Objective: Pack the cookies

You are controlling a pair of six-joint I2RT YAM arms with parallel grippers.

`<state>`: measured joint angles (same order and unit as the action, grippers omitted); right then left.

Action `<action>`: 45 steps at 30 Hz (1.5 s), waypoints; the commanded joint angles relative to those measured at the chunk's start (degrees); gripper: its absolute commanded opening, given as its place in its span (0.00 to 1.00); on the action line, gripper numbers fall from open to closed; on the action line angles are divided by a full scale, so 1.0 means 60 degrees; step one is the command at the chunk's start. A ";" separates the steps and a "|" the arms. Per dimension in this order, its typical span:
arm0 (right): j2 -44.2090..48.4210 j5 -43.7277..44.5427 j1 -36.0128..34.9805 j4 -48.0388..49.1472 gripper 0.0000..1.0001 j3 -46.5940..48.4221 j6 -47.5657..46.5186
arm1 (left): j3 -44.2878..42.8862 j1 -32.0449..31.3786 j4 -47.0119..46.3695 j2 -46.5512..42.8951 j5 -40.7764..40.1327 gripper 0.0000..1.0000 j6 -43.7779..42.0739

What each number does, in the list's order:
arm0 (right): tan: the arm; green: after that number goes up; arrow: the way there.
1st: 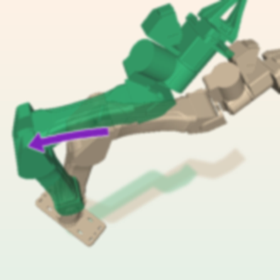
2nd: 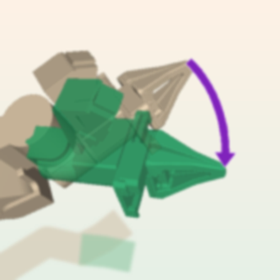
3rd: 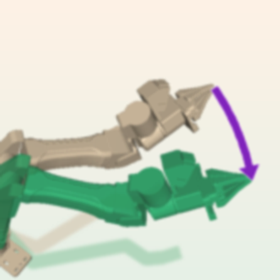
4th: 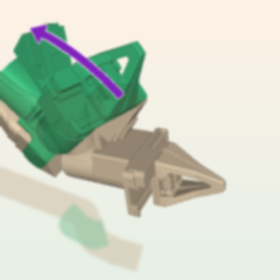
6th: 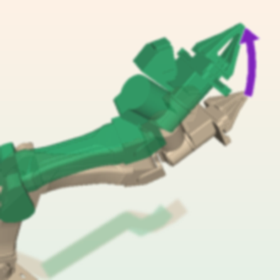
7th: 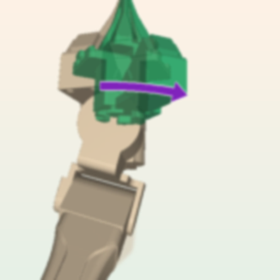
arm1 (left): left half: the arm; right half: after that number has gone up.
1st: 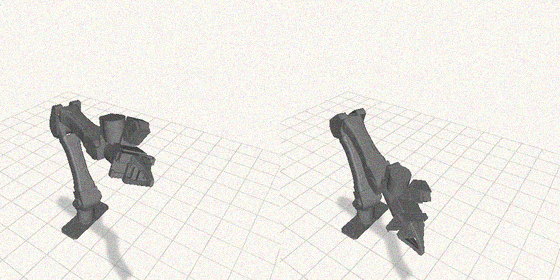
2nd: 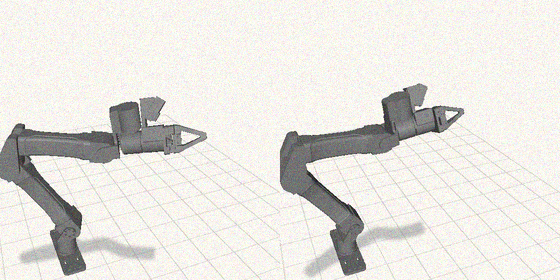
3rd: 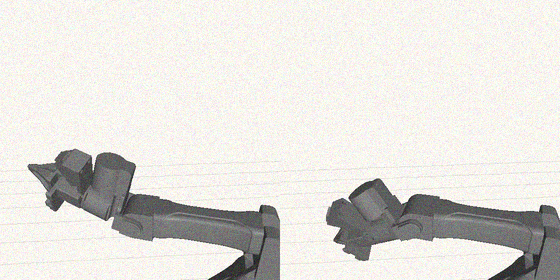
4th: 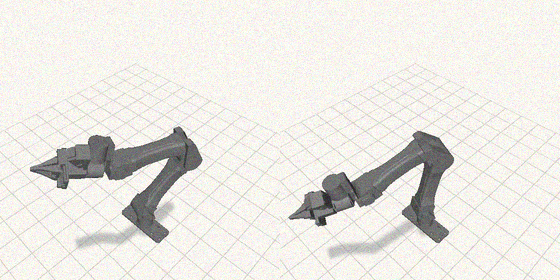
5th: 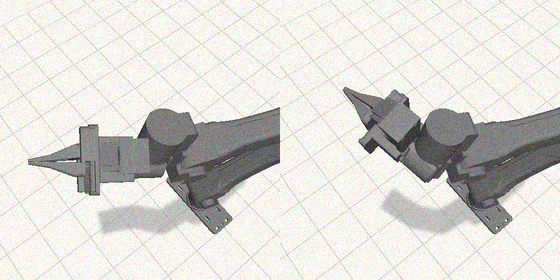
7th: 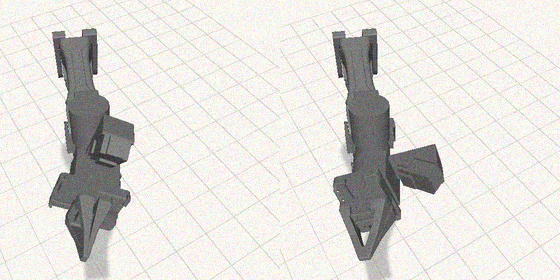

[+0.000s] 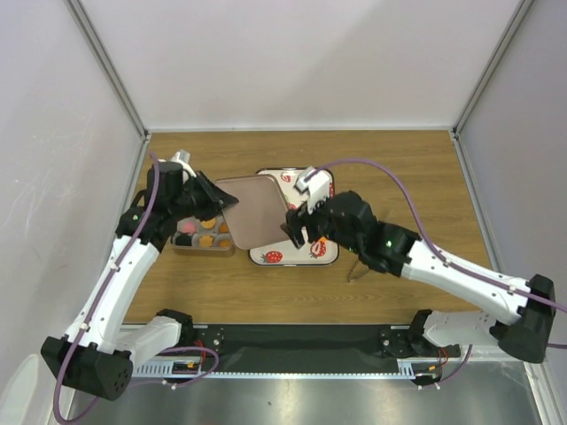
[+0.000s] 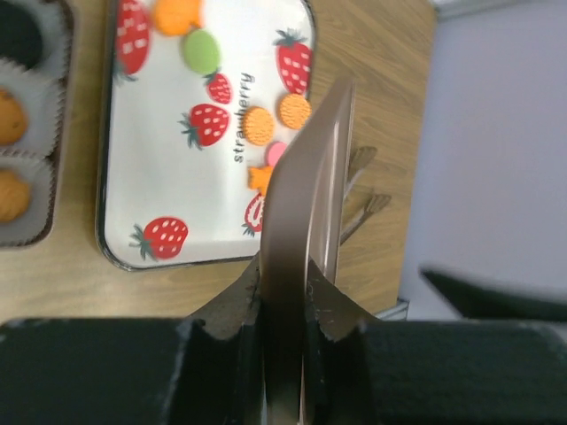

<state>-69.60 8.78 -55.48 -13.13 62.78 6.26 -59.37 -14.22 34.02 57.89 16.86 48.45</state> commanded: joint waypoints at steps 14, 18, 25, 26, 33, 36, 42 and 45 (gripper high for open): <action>0.1304 0.2389 -0.3965 0.3973 0.81 -0.2203 -0.5510 | -0.1750 0.0260 0.3455 0.0504 -0.0247 0.00 0.2853; 0.0660 0.2726 -0.4287 0.4399 0.80 -0.2085 -0.6257 | -0.1721 0.0260 0.3529 0.0313 -0.0159 0.00 0.3043; -0.0527 0.3180 -0.4376 0.5320 0.76 -0.1909 -0.7239 | -0.1691 0.0275 0.3558 0.0079 0.0134 0.00 0.3220; -0.0557 0.3311 -0.4361 0.5453 0.76 -0.1924 -0.7443 | -0.1706 0.0260 0.3558 0.0035 0.0163 0.00 0.3220; -0.0675 0.3415 -0.4244 0.5966 0.66 -0.1792 -0.8059 | -0.1691 0.0275 0.3515 -0.0082 0.0251 0.01 0.3220; -0.0763 0.3269 -0.4098 0.5777 0.61 -0.1675 -0.8060 | -0.1677 0.0275 0.3427 -0.0097 0.0412 0.01 0.3205; -0.0792 0.3035 -0.3907 0.5689 0.53 -0.1660 -0.8031 | -0.1560 0.0275 0.3237 -0.0083 0.0719 0.02 0.3190; -0.0850 0.3049 -0.3921 0.5660 0.48 -0.1602 -0.8090 | -0.1486 0.0275 0.3149 -0.0068 0.0837 0.02 0.3176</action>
<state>-74.39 27.55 -78.96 18.37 50.28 -41.30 -66.98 -13.06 55.66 58.78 18.72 66.17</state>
